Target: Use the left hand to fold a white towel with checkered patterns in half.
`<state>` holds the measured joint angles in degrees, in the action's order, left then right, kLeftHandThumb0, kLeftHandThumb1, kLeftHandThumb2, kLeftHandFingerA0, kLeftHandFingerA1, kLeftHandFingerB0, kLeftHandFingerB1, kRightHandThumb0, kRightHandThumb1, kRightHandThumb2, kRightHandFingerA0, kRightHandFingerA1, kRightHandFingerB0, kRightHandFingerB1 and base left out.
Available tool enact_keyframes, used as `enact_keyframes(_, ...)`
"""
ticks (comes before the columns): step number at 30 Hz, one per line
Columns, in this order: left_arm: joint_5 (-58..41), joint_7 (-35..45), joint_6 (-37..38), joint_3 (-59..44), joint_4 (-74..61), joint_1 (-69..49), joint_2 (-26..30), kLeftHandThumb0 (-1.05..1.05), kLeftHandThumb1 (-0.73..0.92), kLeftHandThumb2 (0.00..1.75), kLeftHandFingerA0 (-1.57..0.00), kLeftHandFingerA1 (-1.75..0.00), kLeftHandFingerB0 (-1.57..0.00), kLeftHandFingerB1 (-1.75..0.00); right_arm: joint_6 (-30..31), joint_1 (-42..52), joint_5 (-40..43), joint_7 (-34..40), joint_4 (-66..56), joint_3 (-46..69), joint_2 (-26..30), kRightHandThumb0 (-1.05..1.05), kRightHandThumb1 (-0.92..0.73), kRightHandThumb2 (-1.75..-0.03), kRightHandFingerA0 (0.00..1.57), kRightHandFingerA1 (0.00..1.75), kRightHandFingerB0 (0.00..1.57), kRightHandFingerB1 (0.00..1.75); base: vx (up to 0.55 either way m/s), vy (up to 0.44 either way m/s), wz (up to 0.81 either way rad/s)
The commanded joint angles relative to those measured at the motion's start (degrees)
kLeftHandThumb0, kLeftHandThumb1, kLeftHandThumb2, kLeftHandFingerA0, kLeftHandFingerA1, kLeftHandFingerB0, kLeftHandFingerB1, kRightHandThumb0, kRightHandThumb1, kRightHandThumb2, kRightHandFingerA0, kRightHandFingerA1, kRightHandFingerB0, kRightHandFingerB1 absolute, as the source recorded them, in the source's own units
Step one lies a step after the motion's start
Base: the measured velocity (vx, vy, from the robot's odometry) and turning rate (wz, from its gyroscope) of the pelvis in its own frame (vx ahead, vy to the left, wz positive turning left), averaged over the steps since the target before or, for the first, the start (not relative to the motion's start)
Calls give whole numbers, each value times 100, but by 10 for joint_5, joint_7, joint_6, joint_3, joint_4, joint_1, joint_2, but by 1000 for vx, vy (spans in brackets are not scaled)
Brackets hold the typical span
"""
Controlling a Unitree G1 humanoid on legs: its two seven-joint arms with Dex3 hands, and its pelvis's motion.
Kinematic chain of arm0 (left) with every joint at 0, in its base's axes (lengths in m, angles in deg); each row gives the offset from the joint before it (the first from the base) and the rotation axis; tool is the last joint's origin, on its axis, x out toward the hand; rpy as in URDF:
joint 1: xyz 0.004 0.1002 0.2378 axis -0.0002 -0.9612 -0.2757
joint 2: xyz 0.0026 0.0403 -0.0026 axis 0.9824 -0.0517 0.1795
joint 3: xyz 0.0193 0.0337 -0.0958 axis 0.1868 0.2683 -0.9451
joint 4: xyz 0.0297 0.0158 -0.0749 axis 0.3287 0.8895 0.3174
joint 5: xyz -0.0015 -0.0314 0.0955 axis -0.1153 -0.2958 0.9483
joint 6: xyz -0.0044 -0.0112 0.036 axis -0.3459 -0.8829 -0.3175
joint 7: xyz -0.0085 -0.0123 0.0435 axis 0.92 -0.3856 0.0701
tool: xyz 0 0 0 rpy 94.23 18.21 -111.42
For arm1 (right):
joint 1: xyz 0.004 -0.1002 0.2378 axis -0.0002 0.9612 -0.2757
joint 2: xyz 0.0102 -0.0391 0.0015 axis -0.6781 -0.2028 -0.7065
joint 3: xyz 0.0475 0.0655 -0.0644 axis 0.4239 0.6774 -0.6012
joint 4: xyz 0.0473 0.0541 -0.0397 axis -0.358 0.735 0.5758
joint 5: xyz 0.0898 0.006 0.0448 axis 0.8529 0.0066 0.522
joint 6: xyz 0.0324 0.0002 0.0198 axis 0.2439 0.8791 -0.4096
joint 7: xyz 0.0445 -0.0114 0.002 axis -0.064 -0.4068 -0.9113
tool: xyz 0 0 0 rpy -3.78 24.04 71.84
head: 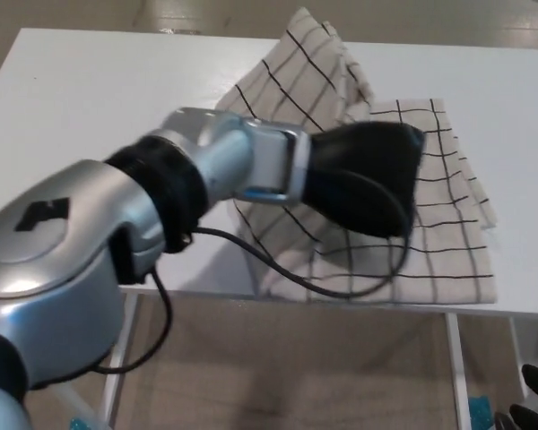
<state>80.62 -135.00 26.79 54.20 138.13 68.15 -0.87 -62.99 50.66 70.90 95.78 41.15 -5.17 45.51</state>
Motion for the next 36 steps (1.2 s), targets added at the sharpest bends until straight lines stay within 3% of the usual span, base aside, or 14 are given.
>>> enact_keyframes(1,-55,158,21,-41,-20,-44,-22,-69,42,78,-28,-48,-40,-47,17,12,13,-11,-11,2,0,-24,-54,-56,52,58,58,46,0,0,0)
enact_keyframes(2,-61,186,17,-47,-27,-49,-22,-69,42,78,-28,-48,-40,-47,18,12,13,-11,-11,2,0,-24,-54,-56,52,58,58,46,0,0,0)
enact_keyframes(3,-118,351,-21,-78,-71,-86,-28,-96,57,61,0,0,0,-4,17,10,13,-13,-12,1,0,-25,-53,-56,51,58,58,46,0,0,0)
enact_keyframes(5,-150,433,-42,-97,-99,-107,-31,-97,61,61,0,0,0,-1,19,8,16,-16,-12,2,-1,-25,-53,-56,51,58,58,46,0,0,0)
enact_keyframes(13,-197,508,-42,-126,-119,-112,-62,-97,65,61,0,0,0,-6,27,-1,22,-29,-12,4,3,-24,-52,-56,51,57,61,47,0,0,0)
enact_keyframes(14,-206,526,-46,-135,-124,-116,-67,-100,56,95,0,0,0,-9,27,-1,22,-29,-14,3,3,-24,-51,-56,50,58,61,47,0,0,0)
enact_keyframes(18,-224,539,-45,-147,-135,-121,-71,-101,57,98,0,0,0,-10,29,-2,21,-30,-13,4,5,-24,-51,-55,49,58,62,47,0,0,0)
enact_keyframes(19,-245,551,-44,-158,-148,-124,-71,-99,65,64,0,0,0,-6,31,-3,20,-30,-12,4,5,-25,-51,-56,49,58,62,46,0,0,0)
enact_keyframes(20,-255,556,-44,-164,-153,-127,-72,-99,65,64,0,0,0,-6,32,-3,20,-30,-12,3,5,-25,-51,-56,49,58,62,46,0,0,0)
enact_keyframes(27,-465,625,-78,-287,-249,-105,-66,-103,66,66,0,-2,0,-14,42,1,-6,-19,-19,-9,10,-29,-53,-56,44,50,57,43,0,0,0)
enact_keyframes(31,-566,629,-115,-361,-341,-96,-41,-102,63,65,0,0,0,-17,40,-1,6,-31,-14,-5,12,-29,-53,-56,47,57,61,46,0,0,0)
enact_keyframes(32,-613,636,-144,-397,-393,-92,-25,-89,50,93,0,0,0,-18,39,-1,11,-33,-12,-3,10,-27,-53,-56,48,59,61,47,0,0,0)
enact_keyframes(35,-695,651,-202,-466,-487,-92,2,-88,49,92,0,0,0,-18,39,1,14,-34,-9,-1,9,-28,-51,-56,47,60,62,47,0,0,0)
enact_keyframes(36,-735,655,-223,-494,-518,-91,16,-90,46,80,0,-2,-3,-22,36,2,10,-32,-5,-2,11,-29,-51,-56,47,60,61,47,0,0,0)
